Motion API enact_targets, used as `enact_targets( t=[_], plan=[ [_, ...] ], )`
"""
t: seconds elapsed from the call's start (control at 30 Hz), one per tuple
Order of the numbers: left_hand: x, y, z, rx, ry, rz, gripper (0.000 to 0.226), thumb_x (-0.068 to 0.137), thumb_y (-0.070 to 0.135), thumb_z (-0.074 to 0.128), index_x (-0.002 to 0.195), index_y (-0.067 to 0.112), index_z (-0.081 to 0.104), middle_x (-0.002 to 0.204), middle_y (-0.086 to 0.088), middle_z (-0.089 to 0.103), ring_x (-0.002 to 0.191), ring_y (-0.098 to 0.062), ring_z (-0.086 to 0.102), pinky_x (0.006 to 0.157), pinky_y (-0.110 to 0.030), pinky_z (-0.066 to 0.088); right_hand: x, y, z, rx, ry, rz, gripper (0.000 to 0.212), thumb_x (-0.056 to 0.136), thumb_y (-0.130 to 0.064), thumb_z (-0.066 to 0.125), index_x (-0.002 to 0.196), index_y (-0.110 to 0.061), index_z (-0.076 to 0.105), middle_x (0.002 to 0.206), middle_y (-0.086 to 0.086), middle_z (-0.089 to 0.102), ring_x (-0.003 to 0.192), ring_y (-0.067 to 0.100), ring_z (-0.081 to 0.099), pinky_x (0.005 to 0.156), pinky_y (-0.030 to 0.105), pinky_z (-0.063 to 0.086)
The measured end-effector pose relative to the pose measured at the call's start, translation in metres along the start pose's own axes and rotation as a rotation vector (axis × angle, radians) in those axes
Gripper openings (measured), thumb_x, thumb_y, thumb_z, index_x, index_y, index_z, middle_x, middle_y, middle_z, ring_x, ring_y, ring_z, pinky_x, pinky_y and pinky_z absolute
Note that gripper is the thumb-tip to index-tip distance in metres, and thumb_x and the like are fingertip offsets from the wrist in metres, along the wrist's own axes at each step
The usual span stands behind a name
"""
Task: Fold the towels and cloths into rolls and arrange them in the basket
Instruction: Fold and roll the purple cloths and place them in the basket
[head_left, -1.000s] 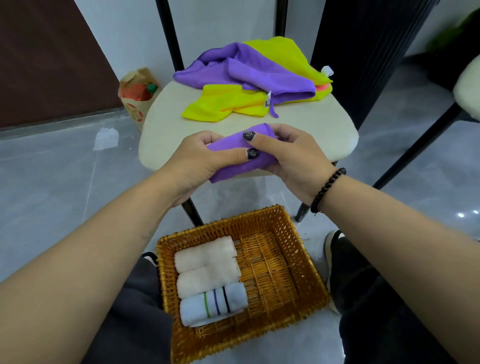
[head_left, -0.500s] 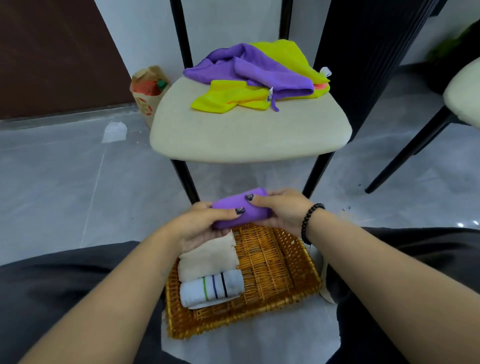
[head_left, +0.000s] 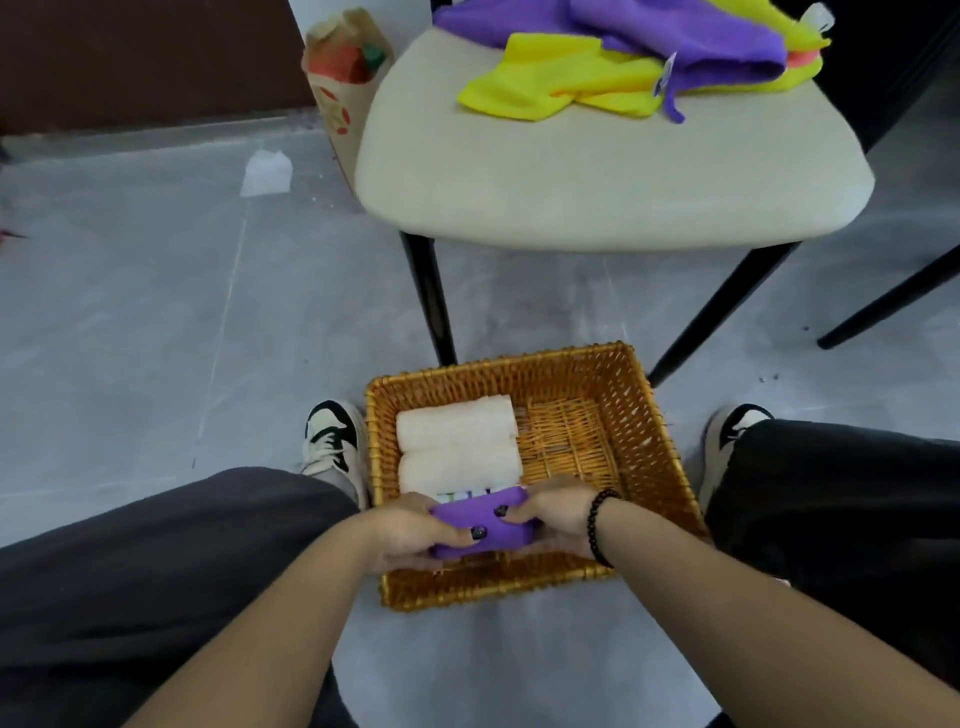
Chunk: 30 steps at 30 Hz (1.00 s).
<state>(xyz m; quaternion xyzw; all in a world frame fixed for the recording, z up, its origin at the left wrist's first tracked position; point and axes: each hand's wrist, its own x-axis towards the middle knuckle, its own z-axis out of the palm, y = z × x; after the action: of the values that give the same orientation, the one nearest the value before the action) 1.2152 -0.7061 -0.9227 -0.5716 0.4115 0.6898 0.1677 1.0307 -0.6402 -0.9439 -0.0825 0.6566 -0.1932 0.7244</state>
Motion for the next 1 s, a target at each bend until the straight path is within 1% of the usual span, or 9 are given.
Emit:
enact_targets(
  t=[0.1,0.23,0.4,0.5,0.57,0.67,0.77,0.83,1.0],
  plan=[
    [0.019,-0.019,-0.006,0.265,0.111,0.016,0.032,0.077,0.023,0.078,0.104,0.012,0.064,0.112,-0.005,0.066,0.106,-0.018,0.061,0.09,-0.032,0.052,0.028,0.012,0.001,-0.105,0.078,0.063,0.042,0.077,-0.006,0.075,0.116,-0.004,0.06,0.12,0.012,0.062,0.103,0.026,0.062,0.082,0.043,0.058],
    [0.044,-0.032,-0.02,0.249,0.32,0.182,0.016,0.092,-0.003,0.054,0.107,0.004,0.056,0.096,-0.006,0.057,0.087,-0.015,0.057,0.074,-0.016,0.049,0.054,0.018,0.001,-0.17,0.146,0.145,0.053,0.078,-0.011,0.075,0.125,-0.006,0.052,0.123,0.01,0.057,0.102,0.025,0.059,0.068,0.036,0.059],
    [0.059,-0.045,-0.041,0.746,0.635,0.542,0.036,0.089,-0.003,0.049,0.123,0.008,0.058,0.121,-0.005,0.054,0.111,-0.02,0.054,0.093,-0.035,0.048,0.091,0.034,0.023,-0.249,0.099,0.237,0.064,0.07,-0.016,0.078,0.126,-0.001,0.05,0.126,0.014,0.055,0.106,0.03,0.06,0.08,0.042,0.058],
    [0.064,-0.049,-0.039,0.987,0.507,0.625,0.042,0.08,-0.009,0.055,0.118,0.007,0.064,0.12,-0.008,0.06,0.11,-0.027,0.057,0.089,-0.038,0.051,0.099,0.032,0.041,-0.262,0.114,0.238,0.05,0.083,-0.009,0.069,0.129,0.001,0.049,0.13,0.018,0.052,0.112,0.033,0.056,0.086,0.042,0.056],
    [0.069,-0.056,-0.039,1.169,0.448,0.704,0.043,0.061,-0.008,0.068,0.1,0.008,0.071,0.099,-0.008,0.067,0.09,-0.029,0.065,0.083,-0.037,0.052,0.109,0.031,0.045,-0.331,0.14,0.245,0.053,0.088,-0.011,0.064,0.135,0.003,0.043,0.138,0.017,0.046,0.119,0.033,0.052,0.093,0.04,0.052],
    [0.076,-0.066,-0.038,1.421,0.406,0.68,0.031,0.05,0.005,0.07,0.079,0.014,0.068,0.079,-0.003,0.064,0.074,-0.025,0.063,0.083,-0.032,0.037,0.111,0.031,0.047,-0.349,0.169,0.23,0.049,0.095,-0.015,0.056,0.137,0.005,0.04,0.143,0.019,0.042,0.129,0.032,0.045,0.105,0.037,0.041],
    [0.076,-0.068,-0.026,1.606,0.354,0.536,0.039,0.078,0.013,0.056,0.116,0.008,0.06,0.117,-0.011,0.057,0.115,-0.03,0.052,0.105,-0.041,0.024,0.111,0.038,0.051,-0.374,0.241,0.199,0.053,0.094,-0.024,0.056,0.138,0.002,0.041,0.143,0.015,0.045,0.131,0.027,0.044,0.108,0.027,0.035],
    [0.079,-0.065,-0.018,1.713,0.3,0.442,0.052,0.091,0.019,0.048,0.141,0.008,0.039,0.147,-0.016,0.034,0.138,-0.031,0.029,0.113,-0.045,0.015,0.116,0.045,0.056,-0.468,0.289,0.189,0.053,0.086,-0.026,0.067,0.13,-0.002,0.05,0.132,0.013,0.054,0.121,0.026,0.052,0.097,0.025,0.043],
    [0.084,-0.055,-0.01,1.823,0.161,0.342,0.06,0.099,0.021,0.043,0.153,0.018,0.018,0.158,-0.023,0.002,0.145,-0.039,0.008,0.115,-0.052,0.015,0.122,0.051,0.064,-0.56,0.382,0.16,0.026,0.087,-0.018,0.06,0.11,-0.005,0.059,0.111,0.013,0.062,0.104,0.028,0.059,0.085,0.03,0.05]
  ],
)
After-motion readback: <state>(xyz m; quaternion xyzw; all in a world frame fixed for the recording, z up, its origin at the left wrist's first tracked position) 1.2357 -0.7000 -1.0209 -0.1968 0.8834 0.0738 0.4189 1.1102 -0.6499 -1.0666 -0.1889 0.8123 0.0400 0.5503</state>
